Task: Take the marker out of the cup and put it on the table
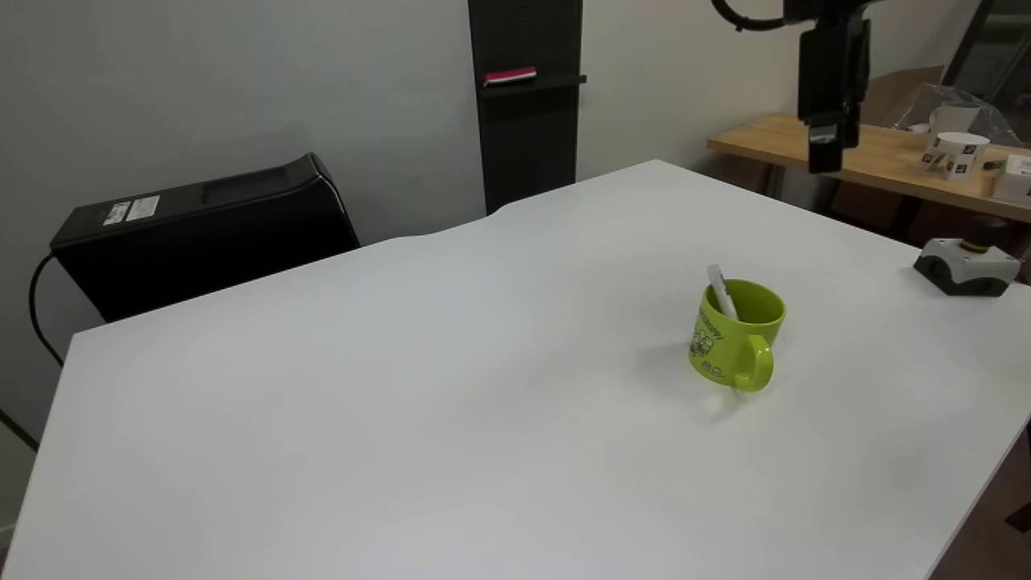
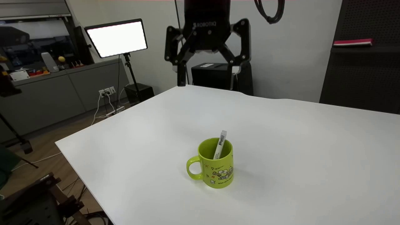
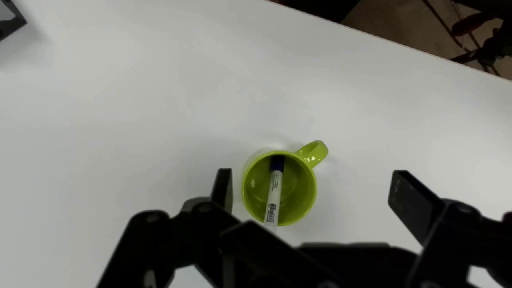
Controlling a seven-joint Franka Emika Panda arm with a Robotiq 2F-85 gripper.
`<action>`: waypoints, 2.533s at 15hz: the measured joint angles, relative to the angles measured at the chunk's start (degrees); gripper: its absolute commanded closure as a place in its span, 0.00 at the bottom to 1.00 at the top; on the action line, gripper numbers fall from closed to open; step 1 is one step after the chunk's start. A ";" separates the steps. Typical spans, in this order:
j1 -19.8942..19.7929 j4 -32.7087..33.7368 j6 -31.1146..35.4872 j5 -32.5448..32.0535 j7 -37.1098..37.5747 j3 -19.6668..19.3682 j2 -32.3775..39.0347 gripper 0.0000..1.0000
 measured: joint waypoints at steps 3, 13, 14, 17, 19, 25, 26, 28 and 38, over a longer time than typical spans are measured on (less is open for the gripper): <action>-0.33 0.00 3.64 1.99 0.28 0.00 3.36 0.00; -1.28 1.75 15.15 1.40 6.34 -0.08 16.97 0.00; -1.27 2.00 15.92 0.81 7.01 -0.08 17.66 0.00; -1.15 2.74 18.61 -1.44 9.50 -0.14 18.62 0.00; -0.99 3.07 19.97 -2.77 10.84 -0.18 18.67 0.00; -0.26 3.59 21.02 -3.65 12.34 -0.02 18.70 0.00; -0.09 3.74 20.75 -3.59 12.35 0.08 18.71 0.00; -0.03 3.70 20.71 -3.59 12.18 0.17 18.77 0.00; -0.16 3.64 20.72 -3.59 12.09 0.17 18.81 0.00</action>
